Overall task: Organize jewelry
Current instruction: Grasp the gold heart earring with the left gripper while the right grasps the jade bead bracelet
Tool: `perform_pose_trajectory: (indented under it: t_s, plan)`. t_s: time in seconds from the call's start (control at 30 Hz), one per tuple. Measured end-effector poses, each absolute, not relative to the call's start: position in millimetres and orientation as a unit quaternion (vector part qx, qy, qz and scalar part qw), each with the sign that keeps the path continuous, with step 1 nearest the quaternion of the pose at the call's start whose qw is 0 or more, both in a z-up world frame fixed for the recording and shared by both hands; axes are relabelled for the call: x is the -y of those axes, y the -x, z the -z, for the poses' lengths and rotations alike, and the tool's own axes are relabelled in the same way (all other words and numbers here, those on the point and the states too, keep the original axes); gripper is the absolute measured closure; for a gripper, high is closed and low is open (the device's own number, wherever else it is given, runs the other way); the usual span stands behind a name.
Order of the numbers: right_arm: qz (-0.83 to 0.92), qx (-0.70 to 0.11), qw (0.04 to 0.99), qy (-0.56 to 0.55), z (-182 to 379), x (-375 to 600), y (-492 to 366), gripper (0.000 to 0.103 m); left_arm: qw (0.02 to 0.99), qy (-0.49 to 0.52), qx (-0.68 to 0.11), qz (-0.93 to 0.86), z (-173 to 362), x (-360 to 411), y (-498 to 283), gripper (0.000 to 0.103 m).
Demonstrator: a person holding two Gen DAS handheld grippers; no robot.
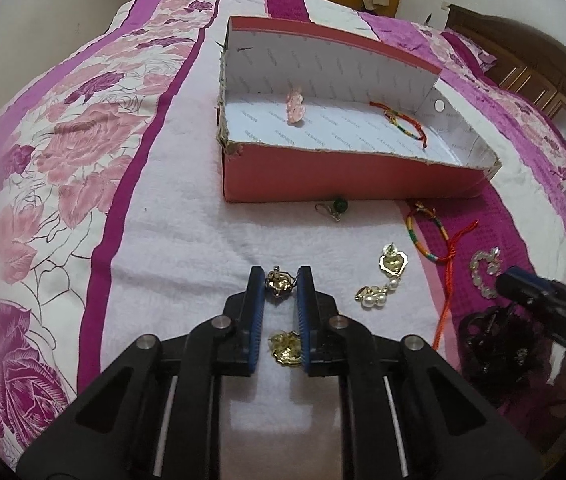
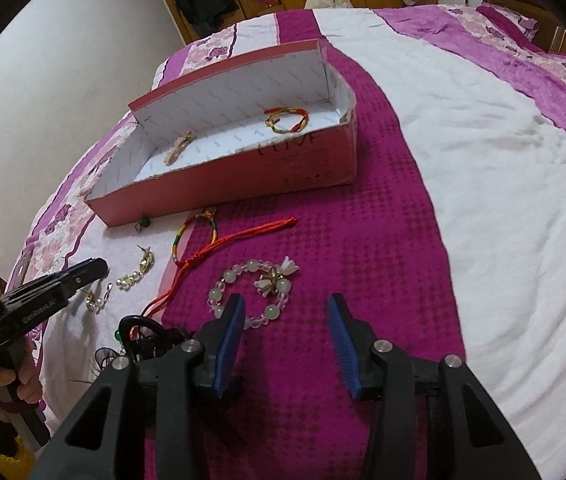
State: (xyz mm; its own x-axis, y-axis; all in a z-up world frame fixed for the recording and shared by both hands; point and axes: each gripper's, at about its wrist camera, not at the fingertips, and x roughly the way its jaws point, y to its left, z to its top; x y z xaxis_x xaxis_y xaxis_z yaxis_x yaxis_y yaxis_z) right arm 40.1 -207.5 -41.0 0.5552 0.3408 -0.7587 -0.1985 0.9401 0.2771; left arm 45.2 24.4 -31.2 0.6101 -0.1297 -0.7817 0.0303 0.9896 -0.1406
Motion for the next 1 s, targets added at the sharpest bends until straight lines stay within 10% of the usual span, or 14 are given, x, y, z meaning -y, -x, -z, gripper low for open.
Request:
perform_pose_trajectory:
  t_s: [0.37,1.0]
  plan:
    - [-0.16,-0.442,0.882,-0.043,49.2,189.8,-42.7,0.087,0.902,0.064,-0.424,0.054,15.5,-18.5,-37.7,0.095]
    - [-0.174,-0.364,0.914,-0.04,3.6,207.9,-15.6,0.091,0.92,0.075,-0.38,0.065,-20.3,-13.2,-26.2,0.095]
